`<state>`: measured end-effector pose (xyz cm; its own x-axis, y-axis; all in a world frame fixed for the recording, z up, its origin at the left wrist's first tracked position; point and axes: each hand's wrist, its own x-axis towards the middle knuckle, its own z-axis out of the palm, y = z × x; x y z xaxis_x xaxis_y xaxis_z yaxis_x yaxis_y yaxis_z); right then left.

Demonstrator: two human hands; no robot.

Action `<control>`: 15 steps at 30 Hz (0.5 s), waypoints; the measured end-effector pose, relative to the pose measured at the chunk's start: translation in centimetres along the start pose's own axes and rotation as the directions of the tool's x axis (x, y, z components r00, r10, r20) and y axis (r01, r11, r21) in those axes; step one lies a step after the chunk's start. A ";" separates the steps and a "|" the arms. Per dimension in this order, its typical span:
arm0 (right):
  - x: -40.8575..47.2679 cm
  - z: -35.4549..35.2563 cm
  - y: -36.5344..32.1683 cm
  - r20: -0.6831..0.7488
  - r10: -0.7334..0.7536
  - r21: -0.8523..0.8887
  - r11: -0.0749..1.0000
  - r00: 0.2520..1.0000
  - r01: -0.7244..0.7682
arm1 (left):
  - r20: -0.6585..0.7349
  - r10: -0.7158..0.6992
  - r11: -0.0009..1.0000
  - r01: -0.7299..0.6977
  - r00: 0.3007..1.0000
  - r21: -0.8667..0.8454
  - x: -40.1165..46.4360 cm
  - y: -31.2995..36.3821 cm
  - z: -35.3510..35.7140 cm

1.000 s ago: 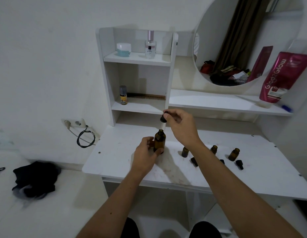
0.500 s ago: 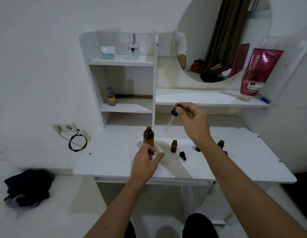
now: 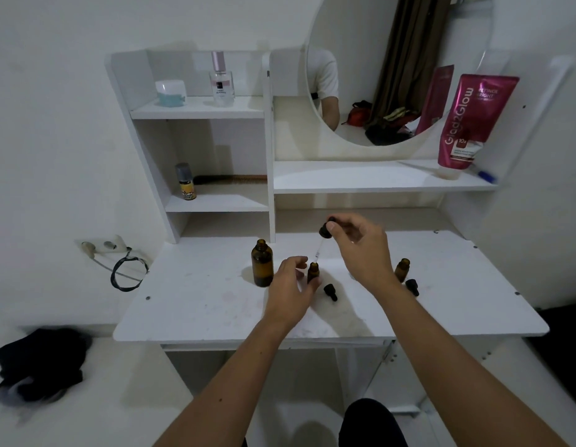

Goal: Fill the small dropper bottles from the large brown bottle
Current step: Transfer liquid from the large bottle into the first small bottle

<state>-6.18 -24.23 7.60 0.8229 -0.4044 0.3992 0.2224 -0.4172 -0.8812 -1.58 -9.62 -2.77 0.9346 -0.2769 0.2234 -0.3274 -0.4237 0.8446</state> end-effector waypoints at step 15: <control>0.0 1.6 2.3 0.048 -0.003 -0.147 0.989 0.999 0.010 | 0.023 0.039 0.999 -0.038 0.999 -0.007 0.8 -0.7 0.4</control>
<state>-4.78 -23.89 5.13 0.8465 -0.3634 0.3891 0.1514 -0.5364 -0.8303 -0.63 -9.86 -3.34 0.9178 -0.3128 0.2446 -0.3620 -0.4064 0.8389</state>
